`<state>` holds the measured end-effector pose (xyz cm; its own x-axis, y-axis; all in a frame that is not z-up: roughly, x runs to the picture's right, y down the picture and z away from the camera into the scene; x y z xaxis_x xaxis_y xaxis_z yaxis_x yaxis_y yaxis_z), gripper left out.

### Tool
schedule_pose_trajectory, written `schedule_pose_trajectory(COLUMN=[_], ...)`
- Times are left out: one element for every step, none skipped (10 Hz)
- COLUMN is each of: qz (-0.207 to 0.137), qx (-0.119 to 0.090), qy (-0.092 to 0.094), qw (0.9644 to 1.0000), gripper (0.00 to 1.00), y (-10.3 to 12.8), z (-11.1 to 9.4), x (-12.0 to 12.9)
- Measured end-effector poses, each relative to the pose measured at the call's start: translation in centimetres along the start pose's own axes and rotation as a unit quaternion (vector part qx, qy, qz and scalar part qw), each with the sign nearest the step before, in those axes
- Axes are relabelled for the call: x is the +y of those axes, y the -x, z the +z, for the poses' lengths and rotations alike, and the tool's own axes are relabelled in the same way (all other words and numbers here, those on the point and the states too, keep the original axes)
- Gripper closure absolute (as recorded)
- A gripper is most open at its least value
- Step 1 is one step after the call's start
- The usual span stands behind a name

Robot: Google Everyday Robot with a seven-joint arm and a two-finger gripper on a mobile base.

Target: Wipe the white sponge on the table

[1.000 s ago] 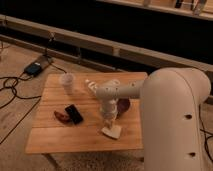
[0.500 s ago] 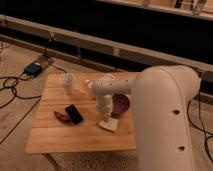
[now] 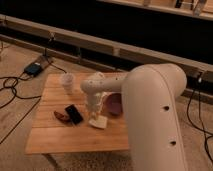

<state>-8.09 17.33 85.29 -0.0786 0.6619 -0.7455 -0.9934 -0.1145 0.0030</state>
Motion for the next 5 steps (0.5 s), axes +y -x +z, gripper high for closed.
schedule_pose_trajectory(qz=[-0.014, -0.024, -0.036, -0.046, -0.056], qx=[0.003, 0.006, 0.014, 0.023, 0.033], qy=[0.010, 0.017, 0.024, 0.029, 0.032], qw=[0.9998, 0.9996, 0.9990, 0.9983, 0.9974], gripper=[1.00, 1.00, 1.00, 1.00, 1.00], y=[-0.7, -1.3, -2.2, -3.3, -4.5], z=[0.0, 0.0, 0.3, 0.7, 1.3], x=[1.6, 2.6, 3.6, 4.4, 5.0])
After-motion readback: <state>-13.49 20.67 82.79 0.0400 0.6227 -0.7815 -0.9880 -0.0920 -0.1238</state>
